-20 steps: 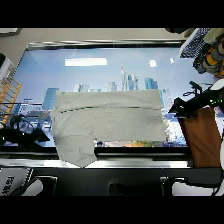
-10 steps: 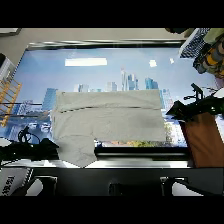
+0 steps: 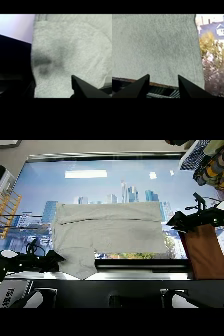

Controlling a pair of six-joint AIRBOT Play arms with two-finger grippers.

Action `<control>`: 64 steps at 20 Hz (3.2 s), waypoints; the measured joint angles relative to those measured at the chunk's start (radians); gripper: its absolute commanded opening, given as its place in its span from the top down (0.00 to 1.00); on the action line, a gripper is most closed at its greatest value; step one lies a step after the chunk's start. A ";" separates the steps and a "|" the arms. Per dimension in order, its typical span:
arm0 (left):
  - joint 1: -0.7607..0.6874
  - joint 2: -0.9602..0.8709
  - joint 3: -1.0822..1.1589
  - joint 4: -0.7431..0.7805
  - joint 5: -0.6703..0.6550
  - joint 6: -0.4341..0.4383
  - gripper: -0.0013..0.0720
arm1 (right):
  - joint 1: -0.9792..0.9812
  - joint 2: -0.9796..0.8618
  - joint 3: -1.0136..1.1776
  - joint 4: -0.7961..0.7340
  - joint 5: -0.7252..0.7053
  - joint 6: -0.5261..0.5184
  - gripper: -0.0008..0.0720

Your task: Fold the clothes and pants, and hang the long-sleeved shirts on hangers.

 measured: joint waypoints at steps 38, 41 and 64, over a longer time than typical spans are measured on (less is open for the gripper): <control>-0.039 -0.009 0.039 -0.002 -0.003 0.030 0.96 | -0.187 -0.031 -0.534 0.161 -0.235 -0.173 0.94; -0.037 -0.005 0.095 -0.001 -0.030 0.029 0.96 | -0.187 -0.016 -0.536 0.210 -0.246 -0.202 0.94; -0.134 0.040 0.502 0.019 -0.189 -0.251 0.96 | 0.060 0.178 -0.258 -0.137 -0.122 0.054 0.94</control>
